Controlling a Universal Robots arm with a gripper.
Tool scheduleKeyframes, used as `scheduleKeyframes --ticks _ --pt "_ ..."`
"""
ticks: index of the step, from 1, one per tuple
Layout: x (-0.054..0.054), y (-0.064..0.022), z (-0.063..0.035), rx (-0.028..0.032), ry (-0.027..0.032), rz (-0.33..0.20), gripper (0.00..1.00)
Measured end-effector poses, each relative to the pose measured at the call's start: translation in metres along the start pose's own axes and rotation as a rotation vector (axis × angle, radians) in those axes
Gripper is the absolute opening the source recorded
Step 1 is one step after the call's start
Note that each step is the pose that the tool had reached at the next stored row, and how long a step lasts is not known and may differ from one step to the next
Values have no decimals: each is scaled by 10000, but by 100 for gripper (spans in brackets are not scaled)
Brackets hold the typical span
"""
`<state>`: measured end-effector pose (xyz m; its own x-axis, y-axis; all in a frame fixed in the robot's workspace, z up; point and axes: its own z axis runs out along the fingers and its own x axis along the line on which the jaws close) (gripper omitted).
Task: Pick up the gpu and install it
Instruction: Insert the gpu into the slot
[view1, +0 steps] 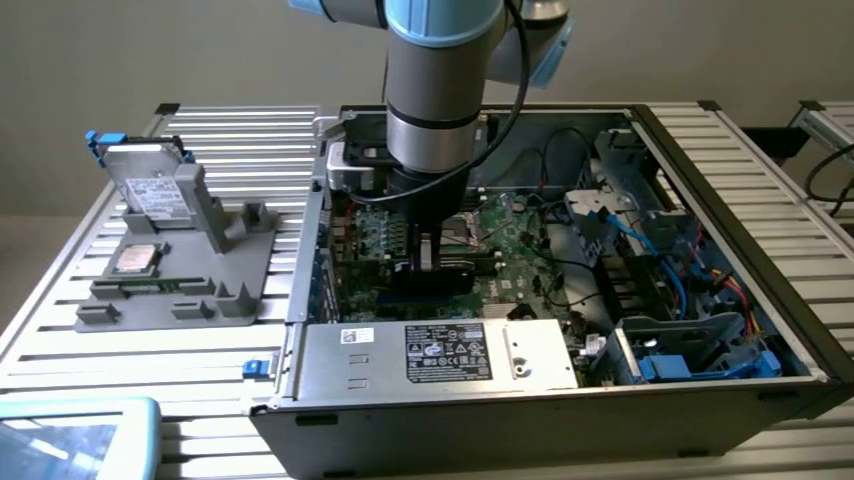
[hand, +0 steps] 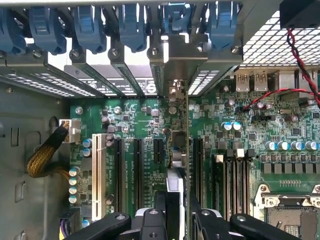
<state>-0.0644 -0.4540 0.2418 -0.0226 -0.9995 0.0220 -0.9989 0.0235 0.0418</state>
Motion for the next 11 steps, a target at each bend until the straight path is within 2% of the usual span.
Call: scheduleKeyframes --ticks 11 --pt "0 0 10 1 2 -24 27"
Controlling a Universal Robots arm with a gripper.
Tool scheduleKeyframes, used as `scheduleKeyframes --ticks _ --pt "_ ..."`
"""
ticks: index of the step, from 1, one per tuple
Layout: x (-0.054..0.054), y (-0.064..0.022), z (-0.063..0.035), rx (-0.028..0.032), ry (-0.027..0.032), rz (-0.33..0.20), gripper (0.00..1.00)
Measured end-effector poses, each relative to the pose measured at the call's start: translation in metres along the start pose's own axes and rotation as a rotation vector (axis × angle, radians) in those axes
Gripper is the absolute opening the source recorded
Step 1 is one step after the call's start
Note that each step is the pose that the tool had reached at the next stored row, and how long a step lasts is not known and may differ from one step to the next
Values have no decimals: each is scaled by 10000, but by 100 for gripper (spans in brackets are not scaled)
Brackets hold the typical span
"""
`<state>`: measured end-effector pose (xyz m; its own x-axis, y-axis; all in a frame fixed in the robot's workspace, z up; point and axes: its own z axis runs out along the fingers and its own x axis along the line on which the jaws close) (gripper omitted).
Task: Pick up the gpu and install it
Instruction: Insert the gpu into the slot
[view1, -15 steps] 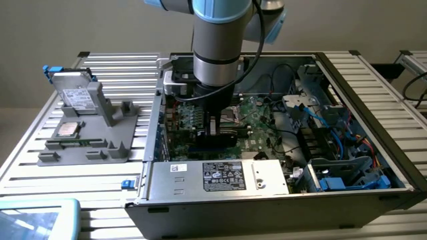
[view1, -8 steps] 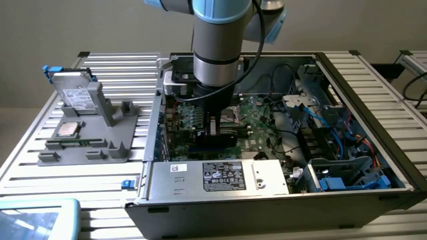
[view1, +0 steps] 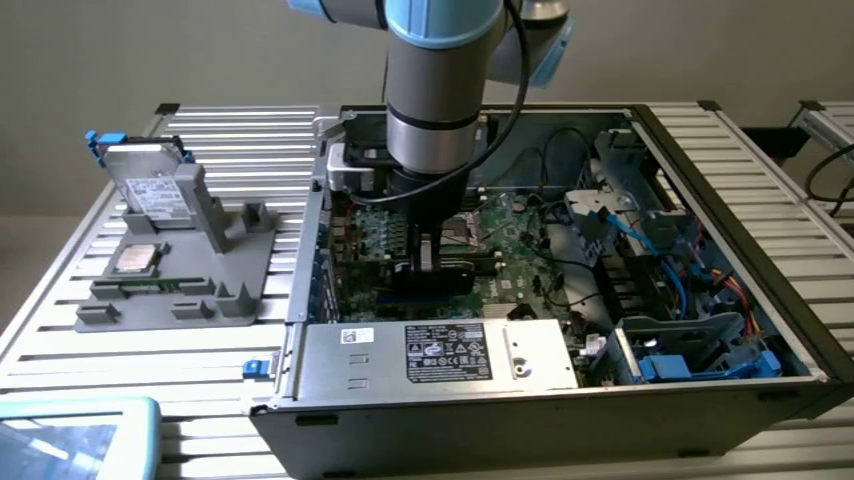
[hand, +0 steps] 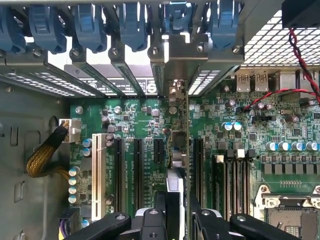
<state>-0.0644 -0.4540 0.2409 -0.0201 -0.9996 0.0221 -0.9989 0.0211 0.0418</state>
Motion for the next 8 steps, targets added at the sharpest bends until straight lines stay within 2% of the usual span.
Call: scheduleKeyframes --ticks 8 --pt "0 -1 11 5 0 -1 27"
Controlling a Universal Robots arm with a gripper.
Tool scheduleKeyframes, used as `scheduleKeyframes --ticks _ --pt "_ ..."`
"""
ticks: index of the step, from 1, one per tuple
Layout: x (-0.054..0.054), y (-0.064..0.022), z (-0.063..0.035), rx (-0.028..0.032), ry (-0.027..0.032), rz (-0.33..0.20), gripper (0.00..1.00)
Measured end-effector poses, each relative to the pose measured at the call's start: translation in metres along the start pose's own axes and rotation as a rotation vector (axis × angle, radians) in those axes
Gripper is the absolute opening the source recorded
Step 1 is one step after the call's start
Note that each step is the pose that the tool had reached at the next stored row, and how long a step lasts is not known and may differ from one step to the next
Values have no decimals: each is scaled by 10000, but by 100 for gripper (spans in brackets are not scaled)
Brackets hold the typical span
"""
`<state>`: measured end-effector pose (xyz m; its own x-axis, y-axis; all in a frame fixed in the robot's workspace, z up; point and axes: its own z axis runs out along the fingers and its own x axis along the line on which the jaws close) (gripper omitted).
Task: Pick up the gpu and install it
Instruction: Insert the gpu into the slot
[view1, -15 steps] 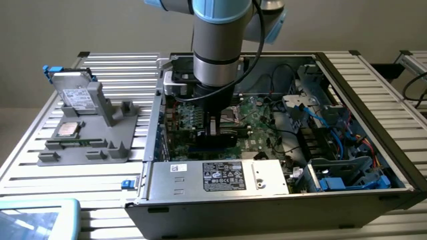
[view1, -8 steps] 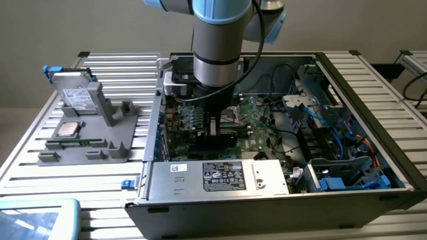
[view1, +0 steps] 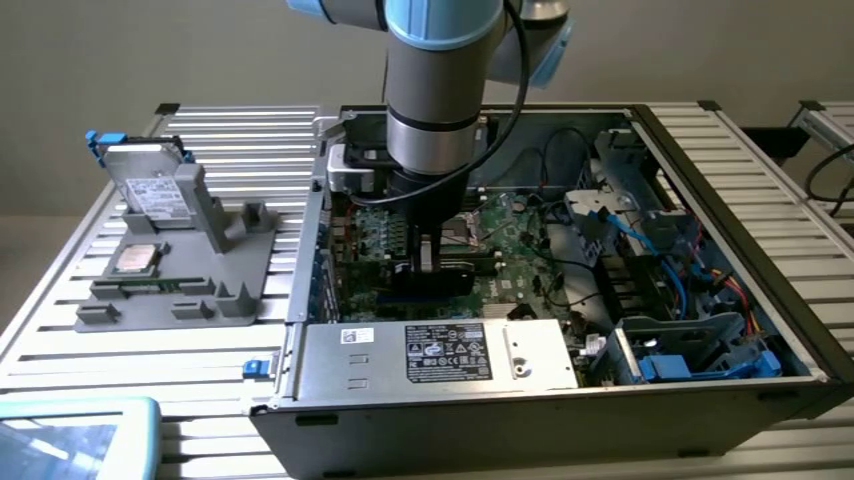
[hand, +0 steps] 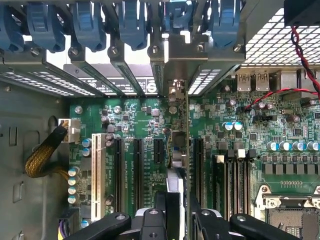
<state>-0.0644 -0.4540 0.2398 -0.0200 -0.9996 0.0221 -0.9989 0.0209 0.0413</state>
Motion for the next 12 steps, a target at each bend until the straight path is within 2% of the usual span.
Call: scheduleKeyframes --ticks 12 --pt "0 8 2 4 3 -85 27"
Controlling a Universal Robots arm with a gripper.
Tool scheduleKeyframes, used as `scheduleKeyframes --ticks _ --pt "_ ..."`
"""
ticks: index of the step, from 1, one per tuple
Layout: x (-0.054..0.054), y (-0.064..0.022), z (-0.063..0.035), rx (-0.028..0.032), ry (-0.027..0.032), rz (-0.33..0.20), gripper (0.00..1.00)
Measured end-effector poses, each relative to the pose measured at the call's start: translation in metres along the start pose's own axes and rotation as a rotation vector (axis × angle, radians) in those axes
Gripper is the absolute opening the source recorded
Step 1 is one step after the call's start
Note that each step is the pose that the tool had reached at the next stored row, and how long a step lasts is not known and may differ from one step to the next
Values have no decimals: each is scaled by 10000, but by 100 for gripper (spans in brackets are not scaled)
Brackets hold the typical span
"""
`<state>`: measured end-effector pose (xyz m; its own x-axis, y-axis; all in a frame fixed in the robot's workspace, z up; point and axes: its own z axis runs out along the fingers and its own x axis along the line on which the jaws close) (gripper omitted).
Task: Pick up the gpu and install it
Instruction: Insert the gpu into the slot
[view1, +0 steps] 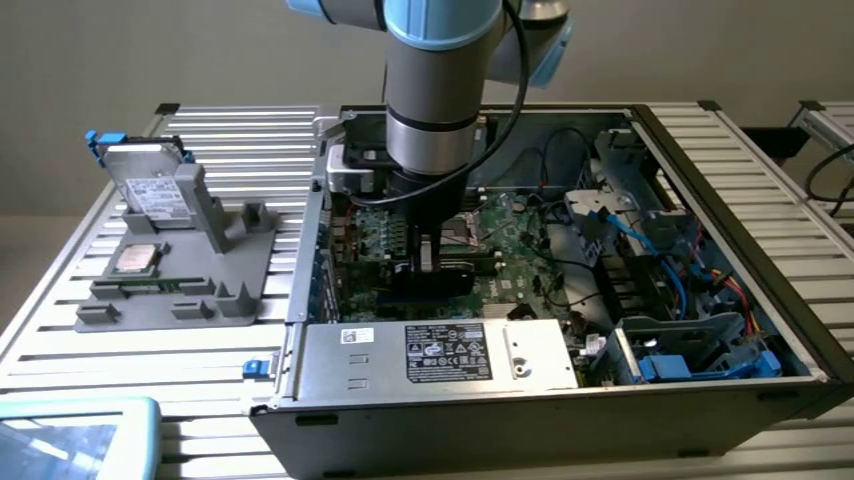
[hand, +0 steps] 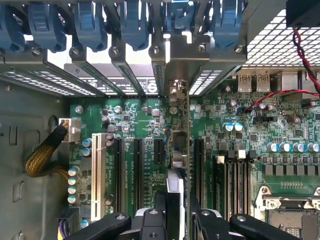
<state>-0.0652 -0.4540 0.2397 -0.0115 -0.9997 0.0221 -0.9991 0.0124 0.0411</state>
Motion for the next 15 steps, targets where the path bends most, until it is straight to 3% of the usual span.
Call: scheduleKeyframes --ticks 15 --pt "0 4 15 18 2 -57 27"
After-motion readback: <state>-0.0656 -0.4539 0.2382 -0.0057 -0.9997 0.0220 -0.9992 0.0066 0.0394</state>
